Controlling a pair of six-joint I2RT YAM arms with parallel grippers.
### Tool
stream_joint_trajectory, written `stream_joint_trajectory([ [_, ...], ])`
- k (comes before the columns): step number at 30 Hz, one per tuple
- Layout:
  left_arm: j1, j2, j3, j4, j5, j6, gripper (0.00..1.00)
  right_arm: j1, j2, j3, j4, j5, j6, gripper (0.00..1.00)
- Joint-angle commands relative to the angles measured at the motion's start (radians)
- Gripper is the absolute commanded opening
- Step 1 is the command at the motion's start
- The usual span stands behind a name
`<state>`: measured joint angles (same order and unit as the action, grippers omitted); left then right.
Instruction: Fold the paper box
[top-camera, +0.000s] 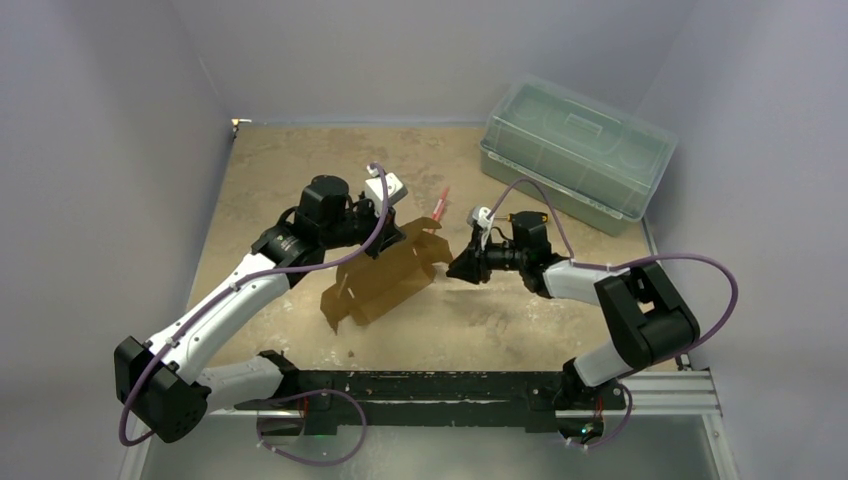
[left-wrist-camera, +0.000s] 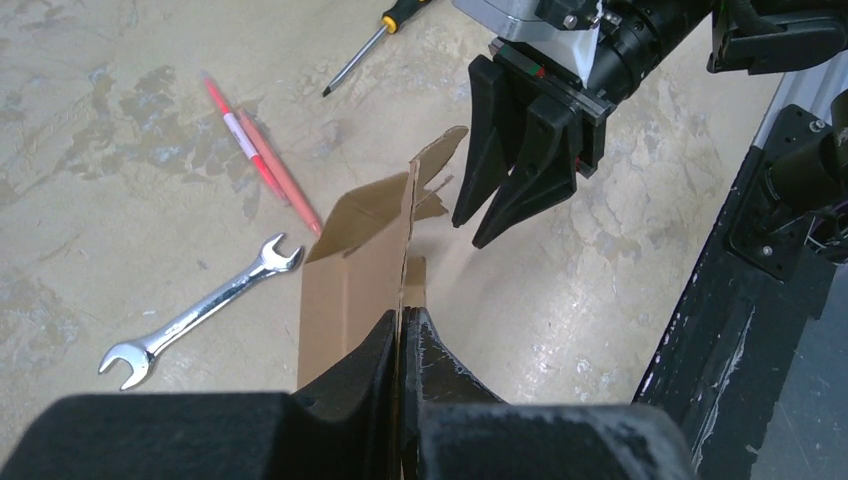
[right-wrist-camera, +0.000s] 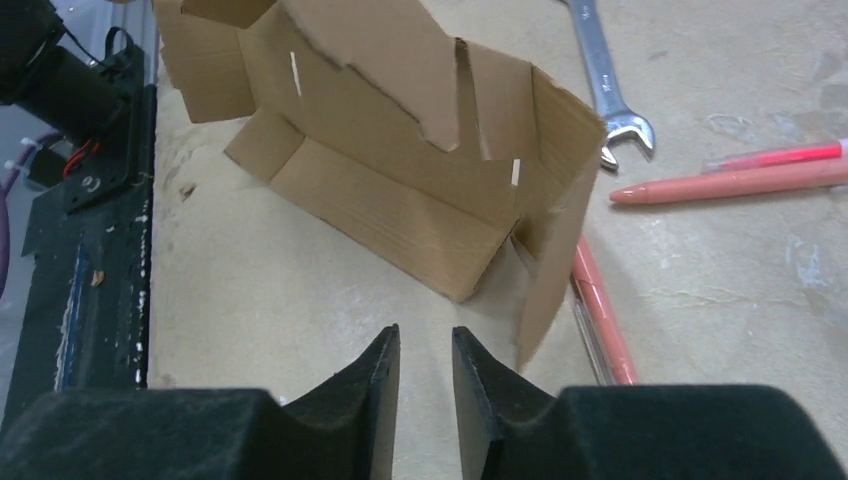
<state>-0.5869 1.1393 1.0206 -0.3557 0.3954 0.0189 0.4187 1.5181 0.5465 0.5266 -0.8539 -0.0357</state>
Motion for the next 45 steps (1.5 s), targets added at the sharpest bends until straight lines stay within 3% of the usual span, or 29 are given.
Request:
stream_joint_trajectory([
  [1, 0.001, -0.009, -0.007, 0.018, -0.014, -0.002, 0.00, 0.006, -0.022, 0.057, -0.055, -0.087, -0.057, 0.31],
  [9, -0.001, -0.020, -0.015, 0.006, -0.022, 0.023, 0.00, -0.008, -0.035, 0.137, -0.203, -0.182, -0.172, 0.40],
  [18, -0.002, -0.033, -0.024, 0.011, -0.028, 0.035, 0.00, -0.087, -0.067, 0.331, -0.639, -0.280, -0.472, 0.42],
  [21, -0.002, -0.034, -0.024, 0.013, -0.027, 0.036, 0.00, -0.134, -0.068, 0.344, -0.554, -0.213, -0.298, 0.30],
  [24, -0.002, -0.033, -0.024, 0.017, -0.026, 0.036, 0.00, -0.137, -0.052, 0.318, -0.402, 0.047, -0.100, 0.16],
  [27, -0.002, -0.029, -0.021, 0.020, -0.022, 0.038, 0.00, -0.132, 0.024, 0.329, -0.365, 0.212, -0.025, 0.13],
  [37, -0.002, -0.031, -0.015, 0.022, -0.014, 0.046, 0.00, -0.054, 0.211, 0.407, -0.439, 0.212, -0.013, 0.17],
  [45, -0.006, -0.044, -0.013, 0.036, -0.021, 0.058, 0.00, -0.039, 0.264, 0.427, -0.509, 0.070, -0.049, 0.21],
])
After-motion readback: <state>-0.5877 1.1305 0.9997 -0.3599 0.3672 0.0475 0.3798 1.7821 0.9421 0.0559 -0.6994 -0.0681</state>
